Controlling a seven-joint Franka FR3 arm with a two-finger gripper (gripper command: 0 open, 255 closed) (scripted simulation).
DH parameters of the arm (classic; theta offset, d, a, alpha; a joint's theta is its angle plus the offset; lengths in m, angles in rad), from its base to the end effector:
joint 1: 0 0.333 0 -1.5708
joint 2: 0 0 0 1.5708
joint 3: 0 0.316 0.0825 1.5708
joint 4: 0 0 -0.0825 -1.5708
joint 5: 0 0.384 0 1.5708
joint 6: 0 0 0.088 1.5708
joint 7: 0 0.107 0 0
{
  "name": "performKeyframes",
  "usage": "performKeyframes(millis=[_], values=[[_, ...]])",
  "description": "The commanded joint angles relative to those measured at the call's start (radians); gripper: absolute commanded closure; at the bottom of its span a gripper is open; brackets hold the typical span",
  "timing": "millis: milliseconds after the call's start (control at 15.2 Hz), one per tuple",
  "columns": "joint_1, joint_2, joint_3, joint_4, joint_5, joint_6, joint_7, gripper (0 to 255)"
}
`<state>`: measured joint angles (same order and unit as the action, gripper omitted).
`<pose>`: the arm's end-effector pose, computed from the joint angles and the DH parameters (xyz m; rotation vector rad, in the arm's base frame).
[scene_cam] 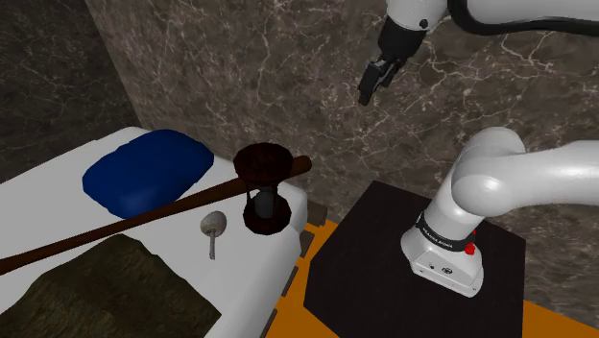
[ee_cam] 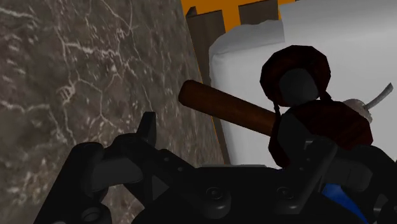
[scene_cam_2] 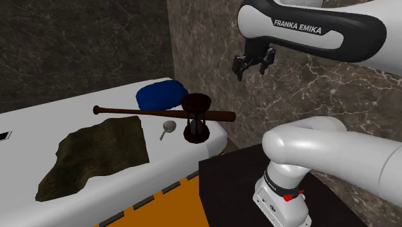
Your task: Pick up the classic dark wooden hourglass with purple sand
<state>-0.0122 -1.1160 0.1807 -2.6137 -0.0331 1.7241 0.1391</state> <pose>0.2377 0.0515 0.5676 2.9489 -0.0764 0.3540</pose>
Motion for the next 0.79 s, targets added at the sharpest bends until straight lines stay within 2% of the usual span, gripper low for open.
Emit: performKeyframes(millis=[0, 264, 462, 594, 726], values=[[0.006, -0.060, 0.079, -0.078, 0.029, 0.064, 0.094, 0], [0.036, -0.142, 0.270, -0.204, 0.101, 0.180, 0.289, 0], [0.052, -0.150, 0.441, -0.264, 0.162, 0.273, 0.450, 0], [0.047, -0.129, 0.566, -0.284, 0.200, 0.340, 0.563, 0], [0.022, -0.092, 0.698, -0.288, 0.234, 0.409, 0.678, 0]])
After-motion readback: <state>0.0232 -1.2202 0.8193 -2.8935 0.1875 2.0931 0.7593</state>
